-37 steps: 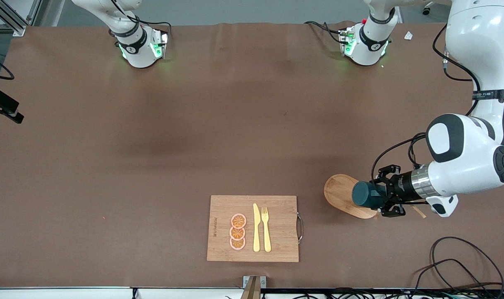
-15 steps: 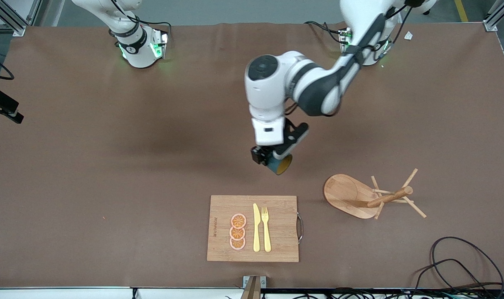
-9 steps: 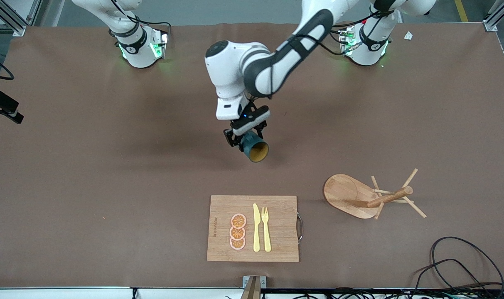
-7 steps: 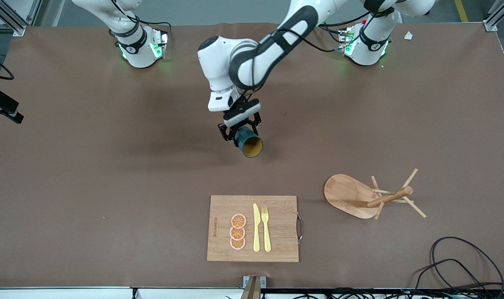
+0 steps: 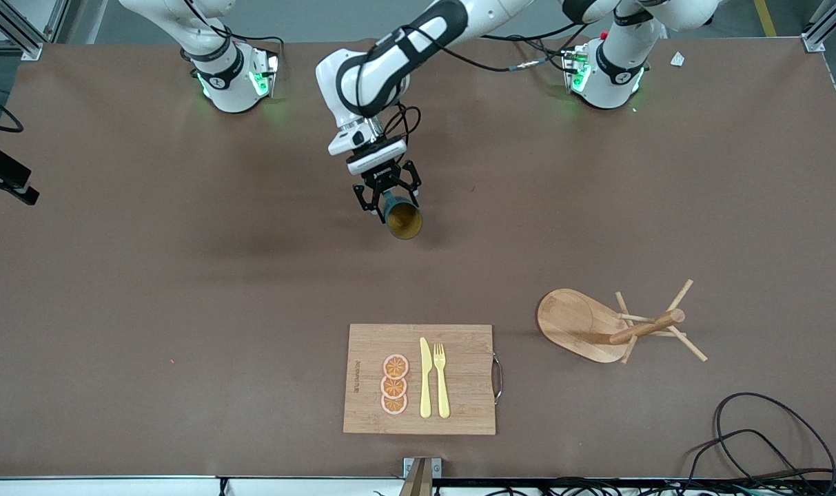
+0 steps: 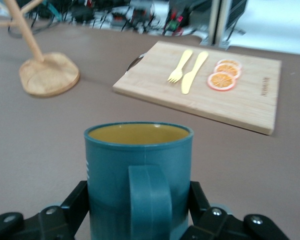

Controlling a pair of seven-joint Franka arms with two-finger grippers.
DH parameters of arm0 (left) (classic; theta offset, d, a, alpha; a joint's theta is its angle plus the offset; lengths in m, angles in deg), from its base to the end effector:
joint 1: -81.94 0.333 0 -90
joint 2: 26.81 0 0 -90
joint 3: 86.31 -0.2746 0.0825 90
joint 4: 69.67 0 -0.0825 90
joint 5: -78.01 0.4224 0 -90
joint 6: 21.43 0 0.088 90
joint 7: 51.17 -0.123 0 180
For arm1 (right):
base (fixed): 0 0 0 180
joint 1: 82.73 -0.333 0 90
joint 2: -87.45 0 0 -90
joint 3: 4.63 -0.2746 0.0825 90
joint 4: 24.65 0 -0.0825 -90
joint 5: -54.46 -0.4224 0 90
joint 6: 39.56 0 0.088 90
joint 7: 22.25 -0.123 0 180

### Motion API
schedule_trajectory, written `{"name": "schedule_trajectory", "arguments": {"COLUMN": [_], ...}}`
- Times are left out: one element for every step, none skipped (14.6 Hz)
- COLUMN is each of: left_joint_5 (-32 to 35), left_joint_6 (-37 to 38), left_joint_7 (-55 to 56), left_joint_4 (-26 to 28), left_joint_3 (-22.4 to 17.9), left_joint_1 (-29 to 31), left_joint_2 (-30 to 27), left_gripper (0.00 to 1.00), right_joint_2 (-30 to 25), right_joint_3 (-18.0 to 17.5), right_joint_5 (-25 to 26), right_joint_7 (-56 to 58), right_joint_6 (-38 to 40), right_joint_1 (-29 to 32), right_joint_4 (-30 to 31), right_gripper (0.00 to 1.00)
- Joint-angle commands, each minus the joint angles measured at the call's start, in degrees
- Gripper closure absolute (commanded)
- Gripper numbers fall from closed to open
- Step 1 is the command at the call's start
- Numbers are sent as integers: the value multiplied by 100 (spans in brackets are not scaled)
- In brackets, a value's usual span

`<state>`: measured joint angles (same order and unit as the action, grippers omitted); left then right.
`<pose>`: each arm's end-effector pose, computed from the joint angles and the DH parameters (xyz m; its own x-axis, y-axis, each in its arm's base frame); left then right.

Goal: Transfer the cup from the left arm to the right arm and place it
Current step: 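Lower the teal mug onto the table with the left gripper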

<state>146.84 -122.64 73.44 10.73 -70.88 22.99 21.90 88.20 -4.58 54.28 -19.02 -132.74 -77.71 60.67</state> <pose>0.3067 -0.6385 0.1482 0.5416 0.1943 0.8179 0.3978 -0.9163 -0.0457 0.6021 -0.0530 0.6066 0.9918 -0.0316 0.1238 -0.0323 -0.9995 0.0039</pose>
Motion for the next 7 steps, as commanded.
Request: {"name": "schedule_trajectory", "arguments": {"left_joint_5": [883,1060,1140,1298,1761,2200,2509], "left_joint_6": [242,242,286,312,312,312,304], "left_joint_7": [500,633,678,679,696,792,915], "left_joint_4": [-86,-77,-68,10,72,72,37], "left_joint_3": [-67,-58,-67,-84,-171,-242,-260], "left_joint_1": [-248,-258,-319,-354,-355,-328,-311], "left_joint_2": [279,305,358,393,463,612,761], "left_gripper": [64,64,64,64,64,64,64], "right_joint_2": [5,13,14,14,14,5,5], "right_joint_3": [-58,-58,-58,-58,-58,-58,-58], "right_joint_5": [9,9,9,1,9,1,1], "right_joint_7": [-15,-15,-15,-15,-15,-15,-15], "right_joint_6": [2,2,-7,-16,-7,-7,-7], "right_joint_1": [78,78,78,78,78,69,69], "right_joint_4": [-33,-24,-33,-24,-33,-24,-33], "right_gripper": [0,0,0,0,0,0,0]}}
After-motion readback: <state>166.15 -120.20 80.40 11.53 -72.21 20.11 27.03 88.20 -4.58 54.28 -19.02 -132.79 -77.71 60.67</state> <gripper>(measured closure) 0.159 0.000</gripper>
